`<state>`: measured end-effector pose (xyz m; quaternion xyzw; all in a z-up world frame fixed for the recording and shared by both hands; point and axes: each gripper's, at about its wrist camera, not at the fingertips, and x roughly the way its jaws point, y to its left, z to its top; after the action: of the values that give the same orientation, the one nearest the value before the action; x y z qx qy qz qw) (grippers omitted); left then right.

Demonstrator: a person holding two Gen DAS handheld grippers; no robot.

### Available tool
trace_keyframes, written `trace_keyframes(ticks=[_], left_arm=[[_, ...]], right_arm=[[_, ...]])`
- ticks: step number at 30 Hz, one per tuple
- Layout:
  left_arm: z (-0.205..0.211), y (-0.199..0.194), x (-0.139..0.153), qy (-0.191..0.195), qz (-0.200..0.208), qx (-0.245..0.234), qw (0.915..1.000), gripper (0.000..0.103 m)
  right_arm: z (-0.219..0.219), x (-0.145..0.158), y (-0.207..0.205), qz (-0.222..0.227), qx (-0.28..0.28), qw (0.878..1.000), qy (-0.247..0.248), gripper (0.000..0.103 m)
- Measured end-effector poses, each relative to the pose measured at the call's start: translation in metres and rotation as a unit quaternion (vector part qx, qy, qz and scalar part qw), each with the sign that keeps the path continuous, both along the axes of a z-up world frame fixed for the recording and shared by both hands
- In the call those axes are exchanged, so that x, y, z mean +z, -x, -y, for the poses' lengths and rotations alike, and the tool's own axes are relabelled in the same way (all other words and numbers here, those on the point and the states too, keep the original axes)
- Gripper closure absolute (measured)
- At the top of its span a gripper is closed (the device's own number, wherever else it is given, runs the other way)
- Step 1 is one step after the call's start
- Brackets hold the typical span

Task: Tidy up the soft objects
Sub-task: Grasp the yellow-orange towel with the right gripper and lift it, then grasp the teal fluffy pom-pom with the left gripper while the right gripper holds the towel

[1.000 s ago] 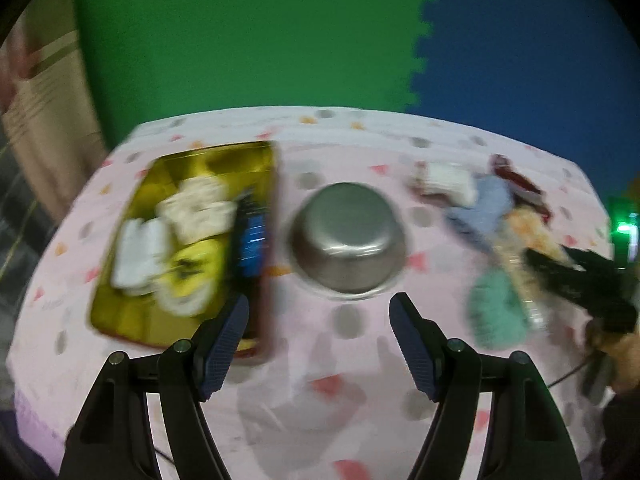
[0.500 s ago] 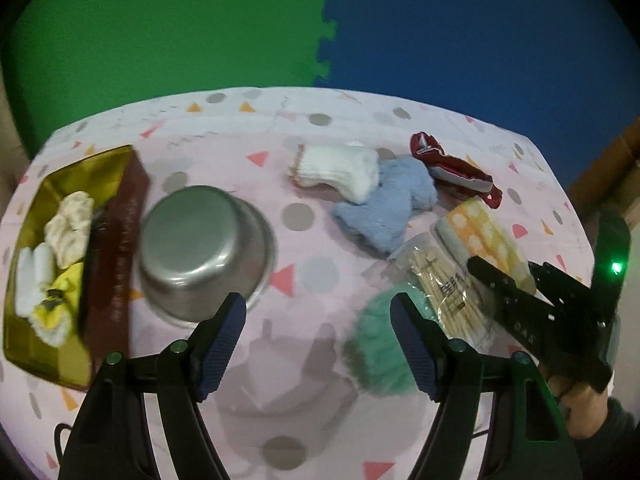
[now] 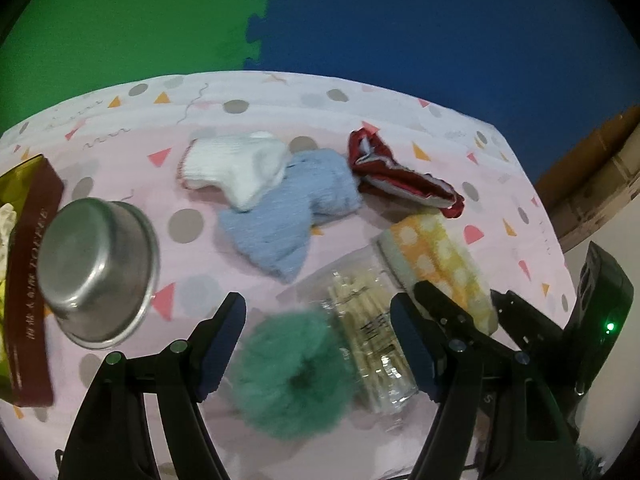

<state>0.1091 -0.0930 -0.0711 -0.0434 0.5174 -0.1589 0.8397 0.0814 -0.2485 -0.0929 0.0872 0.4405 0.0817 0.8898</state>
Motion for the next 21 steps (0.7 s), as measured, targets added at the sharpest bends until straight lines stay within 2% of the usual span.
trace_keyframes(ticks=[3, 7, 11, 17, 21], left_arm=[[0.009, 0.003, -0.003, -0.016, 0.007, -0.013, 0.9998, 0.032], [0.01, 0.012, -0.004, -0.042, 0.022, -0.028, 0.9985, 0.032], [0.002, 0.022, -0.008, -0.066, 0.031, -0.031, 0.9969, 0.032], [-0.008, 0.031, -0.014, -0.066, 0.029, -0.028, 0.997, 0.032], [-0.007, 0.035, -0.02, -0.075, 0.028, -0.032, 0.9963, 0.032]], right_arm=[[0.008, 0.001, 0.002, 0.002, -0.017, 1.0, -0.01, 0.064], [0.022, 0.001, 0.005, -0.001, -0.037, 0.999, 0.002, 0.064], [0.045, -0.001, 0.008, -0.006, -0.054, 0.998, -0.02, 0.064], [0.06, 0.0, 0.014, -0.01, -0.072, 0.997, -0.017, 0.065], [0.061, 0.0, 0.024, -0.011, -0.069, 0.998, 0.004, 0.066]])
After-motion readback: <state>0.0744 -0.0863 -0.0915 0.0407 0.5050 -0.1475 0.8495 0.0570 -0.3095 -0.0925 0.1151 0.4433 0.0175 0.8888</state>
